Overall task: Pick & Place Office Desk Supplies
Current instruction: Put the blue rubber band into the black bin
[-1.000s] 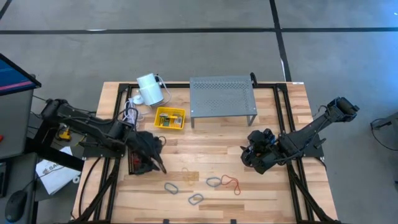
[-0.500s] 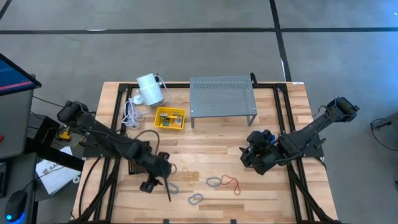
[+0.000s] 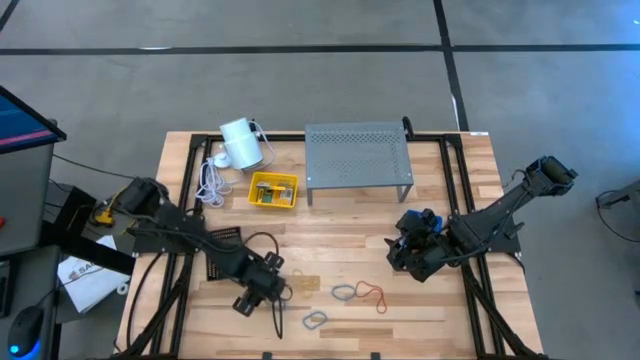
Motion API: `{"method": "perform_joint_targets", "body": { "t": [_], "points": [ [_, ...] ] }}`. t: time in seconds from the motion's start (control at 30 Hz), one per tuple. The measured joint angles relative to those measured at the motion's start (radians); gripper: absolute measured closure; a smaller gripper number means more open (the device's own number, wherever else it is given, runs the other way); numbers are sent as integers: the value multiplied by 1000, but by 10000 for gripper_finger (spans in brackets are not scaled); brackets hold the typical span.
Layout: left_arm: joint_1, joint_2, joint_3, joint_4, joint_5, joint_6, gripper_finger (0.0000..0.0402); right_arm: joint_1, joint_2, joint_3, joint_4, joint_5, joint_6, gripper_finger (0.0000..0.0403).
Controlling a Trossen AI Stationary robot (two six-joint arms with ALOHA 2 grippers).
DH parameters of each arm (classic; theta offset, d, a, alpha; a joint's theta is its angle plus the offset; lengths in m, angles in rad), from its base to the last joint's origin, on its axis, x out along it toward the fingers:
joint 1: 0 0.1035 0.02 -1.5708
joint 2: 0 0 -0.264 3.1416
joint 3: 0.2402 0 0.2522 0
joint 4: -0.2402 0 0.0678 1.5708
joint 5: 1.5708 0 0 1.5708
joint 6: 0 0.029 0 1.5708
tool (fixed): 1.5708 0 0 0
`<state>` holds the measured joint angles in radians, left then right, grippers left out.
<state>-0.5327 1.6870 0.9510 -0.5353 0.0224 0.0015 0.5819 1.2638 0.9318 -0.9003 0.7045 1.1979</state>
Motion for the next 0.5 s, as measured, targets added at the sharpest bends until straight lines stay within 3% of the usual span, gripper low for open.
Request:
{"method": "perform_joint_targets", "body": {
  "t": [0.5],
  "points": [
    [-70,51,36,69,-62,33,192,16,0,0,78,0,-2,148]
  ]
}}
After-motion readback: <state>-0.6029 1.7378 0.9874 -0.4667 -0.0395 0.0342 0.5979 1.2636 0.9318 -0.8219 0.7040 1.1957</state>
